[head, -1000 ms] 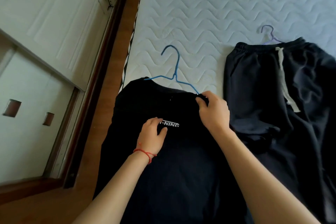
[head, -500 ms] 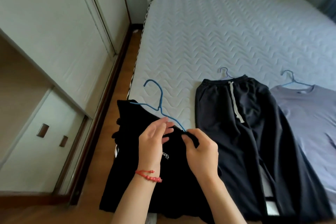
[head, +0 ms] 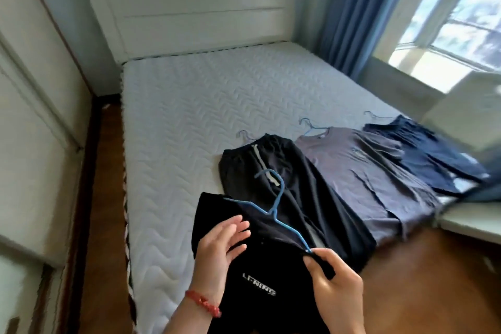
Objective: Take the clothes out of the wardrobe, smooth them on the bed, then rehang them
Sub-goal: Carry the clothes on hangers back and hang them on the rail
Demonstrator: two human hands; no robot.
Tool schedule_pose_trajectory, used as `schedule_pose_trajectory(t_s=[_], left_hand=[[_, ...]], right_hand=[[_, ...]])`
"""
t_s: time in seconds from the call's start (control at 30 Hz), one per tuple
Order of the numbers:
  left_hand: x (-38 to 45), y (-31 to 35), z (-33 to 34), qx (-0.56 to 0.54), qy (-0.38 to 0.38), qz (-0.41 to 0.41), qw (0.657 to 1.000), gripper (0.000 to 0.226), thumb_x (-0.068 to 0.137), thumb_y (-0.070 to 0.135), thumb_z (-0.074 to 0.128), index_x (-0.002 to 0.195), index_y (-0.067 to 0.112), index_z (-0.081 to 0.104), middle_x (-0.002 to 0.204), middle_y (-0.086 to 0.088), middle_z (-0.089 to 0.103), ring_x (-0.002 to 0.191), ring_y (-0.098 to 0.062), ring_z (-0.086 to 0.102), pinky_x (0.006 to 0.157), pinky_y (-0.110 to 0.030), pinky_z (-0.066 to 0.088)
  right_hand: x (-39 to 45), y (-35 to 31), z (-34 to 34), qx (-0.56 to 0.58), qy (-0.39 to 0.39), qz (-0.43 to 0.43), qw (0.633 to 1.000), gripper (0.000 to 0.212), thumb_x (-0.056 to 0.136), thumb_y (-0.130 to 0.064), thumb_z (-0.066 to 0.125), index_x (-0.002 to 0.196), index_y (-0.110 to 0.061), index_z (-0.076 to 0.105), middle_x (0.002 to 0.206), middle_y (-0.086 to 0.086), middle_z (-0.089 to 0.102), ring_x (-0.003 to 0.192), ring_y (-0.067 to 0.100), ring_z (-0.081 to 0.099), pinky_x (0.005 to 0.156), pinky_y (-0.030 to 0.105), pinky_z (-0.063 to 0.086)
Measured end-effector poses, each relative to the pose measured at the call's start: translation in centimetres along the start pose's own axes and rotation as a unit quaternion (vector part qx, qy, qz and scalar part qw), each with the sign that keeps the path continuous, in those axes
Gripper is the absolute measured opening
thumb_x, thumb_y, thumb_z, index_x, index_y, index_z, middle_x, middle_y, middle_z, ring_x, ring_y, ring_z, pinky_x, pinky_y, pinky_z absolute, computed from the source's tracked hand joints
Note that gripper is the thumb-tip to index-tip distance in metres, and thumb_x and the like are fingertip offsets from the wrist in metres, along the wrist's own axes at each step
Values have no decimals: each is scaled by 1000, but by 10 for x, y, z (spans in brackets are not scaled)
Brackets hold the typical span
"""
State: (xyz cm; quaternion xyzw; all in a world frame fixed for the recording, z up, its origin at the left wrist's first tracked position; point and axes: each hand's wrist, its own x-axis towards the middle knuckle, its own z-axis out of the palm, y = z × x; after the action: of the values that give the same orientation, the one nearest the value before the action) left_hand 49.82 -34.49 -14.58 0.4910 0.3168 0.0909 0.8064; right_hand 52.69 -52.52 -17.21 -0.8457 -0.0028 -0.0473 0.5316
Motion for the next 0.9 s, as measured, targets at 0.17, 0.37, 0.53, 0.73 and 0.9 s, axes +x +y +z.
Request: schedule_pose_trajectory(t_s=[0.17,0.37,0.53,0.73,0.9], left_hand=[[4,-3,-9,126,-49,-6,991,27,95,6,40,87,13,65,80,-6,71,80,-20,63,68,-25,45],[5,-27,24,250,-125,1,960,24,94,8,43,87,16,64,88,-9,69,84,-22,63,72,-29,45],[4,-59,77,297,-167,-13,940,23,93,7,45,84,15,64,84,-8,68,79,-21,62,69,-28,45],[4,-106,167,308,-182,-29,933,24,93,6,44,82,14,63,80,-6,66,76,-19,60,69,-27,43],[-6,-138,241,295,-153,-38,942,19,94,5,42,91,9,61,78,-5,63,72,-15,58,58,-21,46]], right_hand=[[-21,16,-64,-5,130,53,990,29,72,-9,76,65,-36,66,70,-20,66,66,-5,59,61,7,40],[-48,46,-135,-5,245,112,963,16,77,-14,71,72,-29,67,71,-13,68,64,11,59,61,24,44],[-58,72,-195,9,313,153,937,18,79,-12,69,69,-27,66,71,-17,67,64,1,58,56,9,41],[-40,117,-267,12,342,180,922,22,78,-11,69,65,-28,66,69,-22,65,61,-3,56,56,6,39],[-2,149,-328,14,322,183,929,20,79,-12,69,67,-27,65,69,-14,68,65,7,56,58,9,40]])
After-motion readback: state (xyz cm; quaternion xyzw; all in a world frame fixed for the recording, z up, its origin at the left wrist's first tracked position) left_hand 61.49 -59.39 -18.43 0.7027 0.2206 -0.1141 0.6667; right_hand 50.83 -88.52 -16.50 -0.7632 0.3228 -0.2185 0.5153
